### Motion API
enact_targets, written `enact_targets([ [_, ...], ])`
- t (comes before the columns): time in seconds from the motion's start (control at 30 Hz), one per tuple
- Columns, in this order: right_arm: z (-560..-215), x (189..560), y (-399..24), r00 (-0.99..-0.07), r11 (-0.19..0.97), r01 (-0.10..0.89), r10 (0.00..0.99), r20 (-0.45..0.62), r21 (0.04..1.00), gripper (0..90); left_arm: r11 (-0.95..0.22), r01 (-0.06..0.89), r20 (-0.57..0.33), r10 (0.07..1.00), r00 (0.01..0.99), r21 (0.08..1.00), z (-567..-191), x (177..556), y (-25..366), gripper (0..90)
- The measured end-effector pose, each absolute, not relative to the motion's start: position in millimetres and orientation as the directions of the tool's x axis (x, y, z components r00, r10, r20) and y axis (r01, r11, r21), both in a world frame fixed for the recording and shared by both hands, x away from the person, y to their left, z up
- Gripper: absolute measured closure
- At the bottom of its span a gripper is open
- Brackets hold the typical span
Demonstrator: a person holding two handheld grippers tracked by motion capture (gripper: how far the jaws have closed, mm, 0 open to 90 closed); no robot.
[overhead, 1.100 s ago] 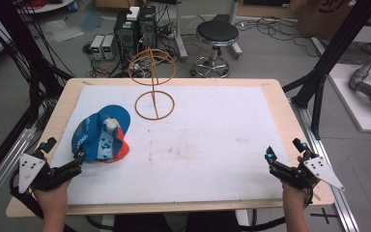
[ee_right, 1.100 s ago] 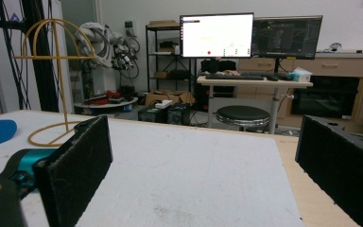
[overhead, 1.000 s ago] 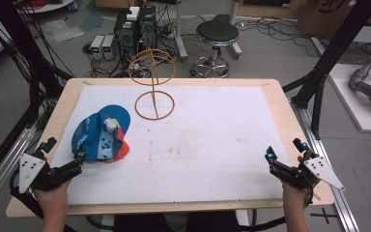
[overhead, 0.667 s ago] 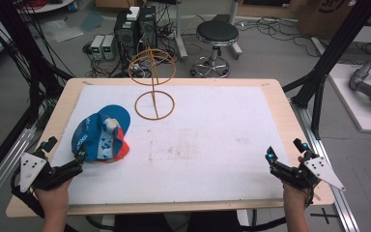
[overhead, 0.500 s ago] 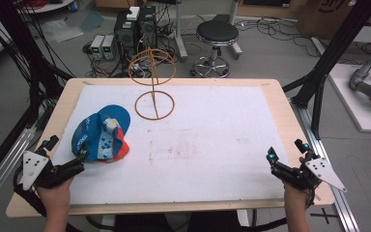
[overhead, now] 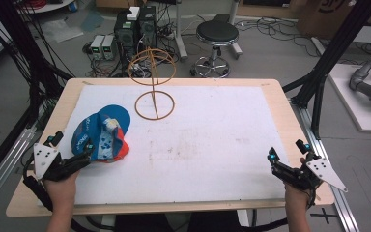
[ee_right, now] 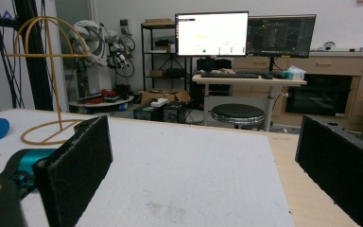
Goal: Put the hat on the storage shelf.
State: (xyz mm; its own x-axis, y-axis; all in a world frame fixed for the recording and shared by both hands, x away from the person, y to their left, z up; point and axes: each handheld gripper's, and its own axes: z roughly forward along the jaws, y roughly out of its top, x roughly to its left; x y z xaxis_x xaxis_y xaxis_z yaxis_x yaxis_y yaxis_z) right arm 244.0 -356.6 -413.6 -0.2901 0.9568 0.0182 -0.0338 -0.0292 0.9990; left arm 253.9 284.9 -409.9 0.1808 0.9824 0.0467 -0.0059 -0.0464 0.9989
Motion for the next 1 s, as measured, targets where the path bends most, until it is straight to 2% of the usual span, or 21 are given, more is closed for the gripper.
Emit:
enact_targets([
  [0.37, -413, 242, -358, -0.289, -0.029, -0.033, 0.957, 0.019, 0.999, 4.4, -0.110, 0.059, 0.098, 0.979, 0.178, 0.992, -411, 271, 277, 7.8],
  [1.0, -414, 242, -359, -0.304, -0.053, -0.041, 0.952, 0.038, 0.998, 4.3, -0.133, 0.170, 0.106, 0.982, 0.156, 0.976, -420, 299, 274, 8.8],
])
